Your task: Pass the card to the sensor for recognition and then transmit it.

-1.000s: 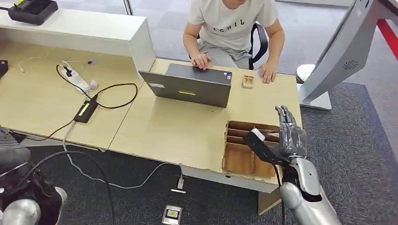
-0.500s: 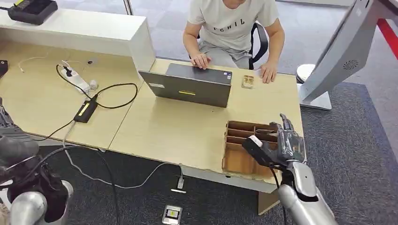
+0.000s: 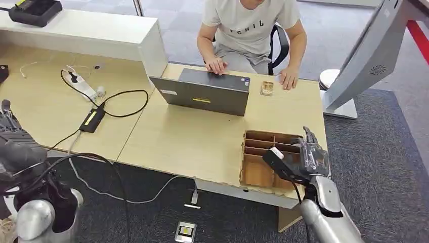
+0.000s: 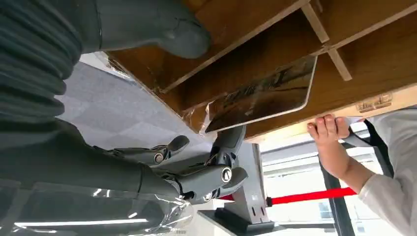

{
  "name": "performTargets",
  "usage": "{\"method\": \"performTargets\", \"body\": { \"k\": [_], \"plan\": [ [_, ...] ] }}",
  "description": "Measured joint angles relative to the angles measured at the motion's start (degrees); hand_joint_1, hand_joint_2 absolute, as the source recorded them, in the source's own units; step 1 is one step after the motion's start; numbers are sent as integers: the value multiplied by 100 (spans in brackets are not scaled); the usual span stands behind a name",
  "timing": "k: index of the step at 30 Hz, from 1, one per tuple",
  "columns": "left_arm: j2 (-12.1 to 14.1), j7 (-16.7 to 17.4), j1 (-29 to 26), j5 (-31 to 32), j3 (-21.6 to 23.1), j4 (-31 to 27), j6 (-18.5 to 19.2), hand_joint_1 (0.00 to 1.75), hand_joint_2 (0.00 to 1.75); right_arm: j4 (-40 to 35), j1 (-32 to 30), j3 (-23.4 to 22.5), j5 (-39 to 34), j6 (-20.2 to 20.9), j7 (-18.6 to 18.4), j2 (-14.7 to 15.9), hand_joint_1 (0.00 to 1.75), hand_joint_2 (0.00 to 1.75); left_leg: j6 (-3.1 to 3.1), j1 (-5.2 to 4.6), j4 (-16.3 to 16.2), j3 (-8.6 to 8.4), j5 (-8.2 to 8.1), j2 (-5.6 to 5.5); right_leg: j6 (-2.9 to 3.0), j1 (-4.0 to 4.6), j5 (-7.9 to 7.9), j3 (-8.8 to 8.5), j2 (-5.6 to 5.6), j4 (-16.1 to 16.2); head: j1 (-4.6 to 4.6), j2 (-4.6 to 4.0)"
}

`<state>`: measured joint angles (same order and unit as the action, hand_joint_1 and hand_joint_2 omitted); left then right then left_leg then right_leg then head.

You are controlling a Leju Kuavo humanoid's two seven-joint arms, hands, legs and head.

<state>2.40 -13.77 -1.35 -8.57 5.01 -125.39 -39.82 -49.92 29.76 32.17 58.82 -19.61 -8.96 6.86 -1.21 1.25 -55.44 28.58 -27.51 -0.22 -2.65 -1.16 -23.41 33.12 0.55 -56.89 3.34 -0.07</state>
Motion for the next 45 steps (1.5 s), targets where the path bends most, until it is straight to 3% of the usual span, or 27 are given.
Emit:
{"method": "performTargets", "body": {
  "k": [1,3,4,26,45],
  "plan": [
    [0,7,11,0,0,8,0,0,0,0,1,0,0,0,-2,-2,101,175,0,0,0,-1,0,0,0,0,0,0,0,0,0,0],
    [0,11,23,0,7,17,0,0,0,0,1,0,9,9,-2,-2,159,175,0,0,0,0,0,0,0,0,0,0,0,0,0,0],
    [0,15,28,0,7,22,0,0,0,0,2,0,11,13,-2,-4,175,175,0,0,0,0,0,0,0,0,0,0,0,0,0,0],
    [81,216,54,79,92,55,0,0,0,-236,236,2,17,68,4,-37,175,175,-1,0,0,-1,1,2,1,0,2,-1,2,0,0,0],
    [20,109,-63,195,83,37,0,0,0,-393,506,7,-243,-83,76,-109,175,175,-1,0,0,0,2,1,0,0,3,-1,1,-1,0,0]
  ]
}}
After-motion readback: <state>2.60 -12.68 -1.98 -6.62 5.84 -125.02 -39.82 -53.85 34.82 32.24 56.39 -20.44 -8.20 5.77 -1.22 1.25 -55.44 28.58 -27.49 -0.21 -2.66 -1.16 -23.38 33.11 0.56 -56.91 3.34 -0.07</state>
